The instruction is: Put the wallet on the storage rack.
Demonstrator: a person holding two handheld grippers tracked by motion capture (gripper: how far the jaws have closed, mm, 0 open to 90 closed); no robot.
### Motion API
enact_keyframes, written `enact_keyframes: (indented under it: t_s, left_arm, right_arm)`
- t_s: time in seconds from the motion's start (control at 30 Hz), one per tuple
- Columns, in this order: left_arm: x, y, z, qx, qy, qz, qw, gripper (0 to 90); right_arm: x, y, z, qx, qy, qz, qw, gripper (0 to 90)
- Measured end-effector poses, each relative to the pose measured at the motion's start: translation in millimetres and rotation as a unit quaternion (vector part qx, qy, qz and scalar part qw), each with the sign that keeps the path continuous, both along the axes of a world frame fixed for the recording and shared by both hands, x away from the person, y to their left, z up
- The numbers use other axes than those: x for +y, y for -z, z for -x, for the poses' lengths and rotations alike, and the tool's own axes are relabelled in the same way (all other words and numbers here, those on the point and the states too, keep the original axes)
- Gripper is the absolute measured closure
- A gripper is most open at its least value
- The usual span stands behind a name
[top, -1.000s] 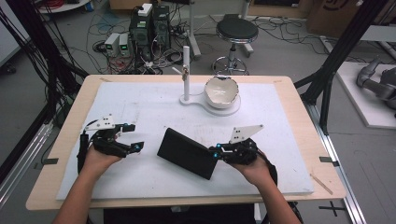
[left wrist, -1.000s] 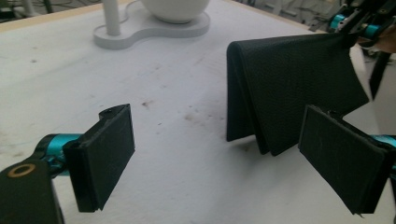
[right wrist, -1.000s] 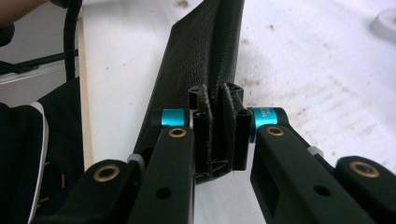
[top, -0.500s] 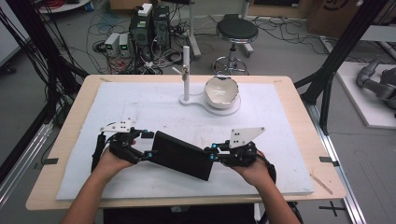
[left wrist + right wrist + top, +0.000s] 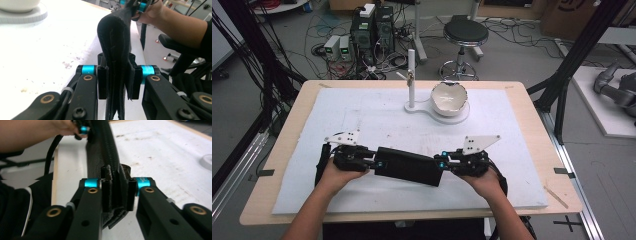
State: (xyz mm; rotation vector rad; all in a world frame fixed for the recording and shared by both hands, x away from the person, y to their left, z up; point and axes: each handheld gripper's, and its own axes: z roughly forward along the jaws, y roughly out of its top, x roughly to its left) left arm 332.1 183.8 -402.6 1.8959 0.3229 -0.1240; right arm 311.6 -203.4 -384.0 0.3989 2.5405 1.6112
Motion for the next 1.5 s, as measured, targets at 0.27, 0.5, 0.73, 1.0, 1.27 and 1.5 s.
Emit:
enact_keyframes:
  t_s: [0.27,0.5,0.73,1.0,1.27,1.5]
  left_arm:
    - [-4.6,-30.2,7.2,-0.048,-0.017,-0.041,0.9979,75.8]
    - [-8.1,-66.7,2.0,-0.087,-0.041,-0.034,0.9948,75.8]
    - [-20.9,-106.0,-14.5,-0.119,-0.064,-0.060,0.9891,75.7]
    - [-43.2,-152.1,-42.1,-0.152,-0.096,-0.113,0.9772,75.7]
    - [-71.6,-179.6,-70.5,-0.162,-0.107,-0.130,0.9725,75.7]
    - [-97.9,-190.2,-103.7,-0.160,-0.114,-0.159,0.9675,75.7]
  right_arm:
    - [-14.7,-1.4,1.8,-0.009,0.080,-0.023,0.9965,51.1]
    - [-37.0,-0.8,10.8,-0.017,0.138,0.006,0.9903,44.2]
    - [-61.0,6.0,20.3,-0.016,0.196,0.015,0.9804,39.8]
    - [-84.2,9.3,27.7,-0.011,0.239,0.015,0.9707,35.7]
    - [-93.7,21.2,24.1,-0.005,0.264,0.029,0.9640,30.3]
    - [-95.4,29.3,17.3,0.014,0.272,0.042,0.9613,22.0]
